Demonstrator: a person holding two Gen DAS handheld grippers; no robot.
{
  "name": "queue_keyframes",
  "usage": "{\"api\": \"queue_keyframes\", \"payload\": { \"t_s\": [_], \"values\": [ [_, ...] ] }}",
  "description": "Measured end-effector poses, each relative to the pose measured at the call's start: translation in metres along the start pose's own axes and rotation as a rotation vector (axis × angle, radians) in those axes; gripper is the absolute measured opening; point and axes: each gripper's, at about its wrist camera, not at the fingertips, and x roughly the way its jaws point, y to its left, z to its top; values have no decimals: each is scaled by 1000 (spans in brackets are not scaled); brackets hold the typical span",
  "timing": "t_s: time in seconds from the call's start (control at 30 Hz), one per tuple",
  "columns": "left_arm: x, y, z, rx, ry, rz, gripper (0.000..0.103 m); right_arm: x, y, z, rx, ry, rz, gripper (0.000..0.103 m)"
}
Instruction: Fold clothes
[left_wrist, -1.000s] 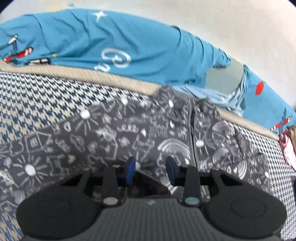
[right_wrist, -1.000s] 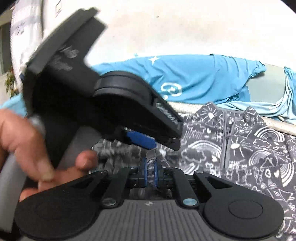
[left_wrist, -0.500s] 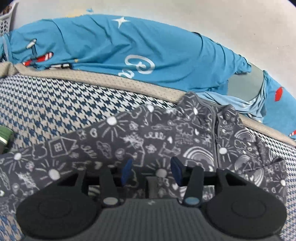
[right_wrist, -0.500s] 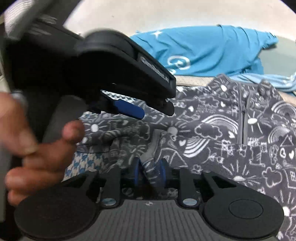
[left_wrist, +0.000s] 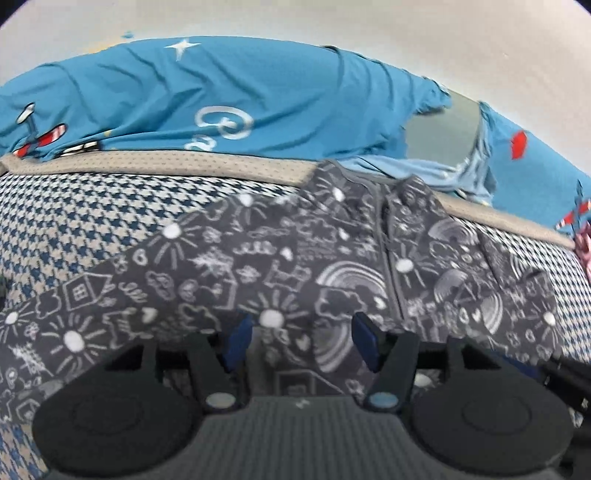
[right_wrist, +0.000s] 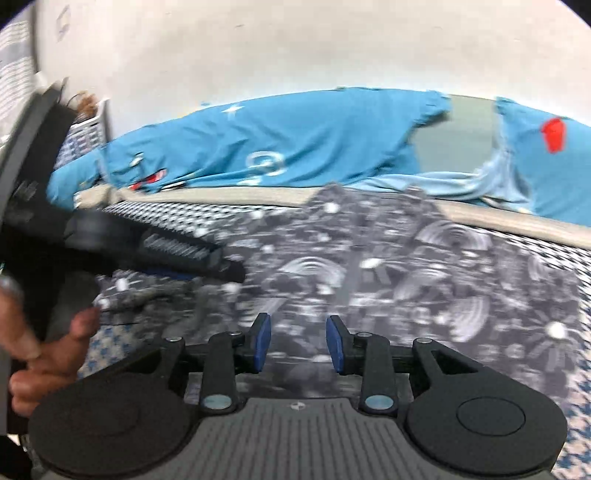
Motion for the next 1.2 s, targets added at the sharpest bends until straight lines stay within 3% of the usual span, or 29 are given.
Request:
{"api": "queue_keyframes", "payload": {
  "t_s": [0.27, 0.43, 0.73, 0.97, 1.2],
  "values": [
    [5, -33, -14, 107, 11, 7, 67, -31, -53, 8, 57, -46, -121, 39],
    [11, -40, -18, 122, 29, 5, 68, -50, -92, 17, 104, -88, -204, 41],
    [14, -51, -23, 174, 26, 29, 69, -48, -154, 18, 202, -83, -334, 44],
    [18, -57, -26, 197, 45, 19, 69, -27, -194, 6, 372, -40, -276, 44],
    [24, -62, -29, 214, 74, 17, 70, -3, -208, 3, 502, -28, -186, 44]
  ]
}}
